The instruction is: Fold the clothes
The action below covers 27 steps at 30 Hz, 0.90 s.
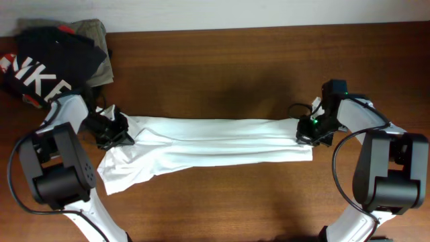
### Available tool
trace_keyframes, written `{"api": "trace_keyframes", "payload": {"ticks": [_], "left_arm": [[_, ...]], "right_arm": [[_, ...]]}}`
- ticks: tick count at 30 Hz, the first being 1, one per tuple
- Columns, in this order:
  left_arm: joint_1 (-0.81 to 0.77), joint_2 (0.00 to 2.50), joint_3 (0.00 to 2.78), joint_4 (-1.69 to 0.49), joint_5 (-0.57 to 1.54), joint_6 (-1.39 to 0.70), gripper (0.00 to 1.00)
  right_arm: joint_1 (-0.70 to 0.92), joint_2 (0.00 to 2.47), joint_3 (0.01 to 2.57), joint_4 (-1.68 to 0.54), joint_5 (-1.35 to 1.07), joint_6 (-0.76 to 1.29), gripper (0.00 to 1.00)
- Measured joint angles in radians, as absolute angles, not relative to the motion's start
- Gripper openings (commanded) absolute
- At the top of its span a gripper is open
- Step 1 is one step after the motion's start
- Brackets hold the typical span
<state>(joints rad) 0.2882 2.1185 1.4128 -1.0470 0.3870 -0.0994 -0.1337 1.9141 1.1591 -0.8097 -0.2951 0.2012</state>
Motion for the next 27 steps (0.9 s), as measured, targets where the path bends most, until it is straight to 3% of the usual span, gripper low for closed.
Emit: {"api": "trace_keyframes", "payload": {"ticks": [7, 8, 9, 10, 11, 12, 13, 14, 22, 27], "left_arm": [[0.321, 2.071, 1.393, -1.041, 0.26, -0.107, 0.0], [0.329, 2.049, 1.383, -1.034, 0.224, -0.109, 0.02], [0.334, 2.024, 1.378, -1.034, 0.209, -0.11, 0.07], [0.335, 1.993, 1.376, -1.034, 0.201, -0.112, 0.19], [0.334, 1.948, 1.376, -1.034, 0.201, -0.117, 0.41], [0.334, 1.893, 1.376, -1.033, 0.201, -0.117, 0.65], [0.334, 1.858, 1.376, -1.032, 0.201, -0.116, 0.78], [0.334, 1.828, 1.376, -1.031, 0.201, -0.12, 0.99], [0.334, 1.806, 1.376, -1.027, 0.201, -0.122, 0.99], [0.334, 1.806, 1.376, -1.027, 0.201, -0.122, 0.99]], "right_arm": [[-0.141, 1.938, 1.332, -1.005, -0.22, 0.203, 0.13], [-0.142, 1.941, 1.413, -1.052, -0.21, 0.202, 0.22], [-0.142, 1.942, 1.459, -1.085, -0.205, 0.201, 0.46], [-0.142, 1.947, 1.513, -1.14, -0.2, 0.2, 0.68], [-0.142, 1.946, 1.583, -1.19, -0.199, 0.199, 0.95], [-0.142, 1.945, 1.638, -1.215, -0.195, 0.197, 0.99], [-0.142, 1.945, 1.661, -1.226, -0.191, 0.198, 0.99], [-0.142, 1.944, 1.673, -1.228, -0.178, 0.19, 0.98], [-0.142, 1.944, 1.575, -1.135, -0.094, 0.172, 0.99], [-0.142, 1.944, 1.413, -1.019, -0.177, 0.099, 0.99]]}}
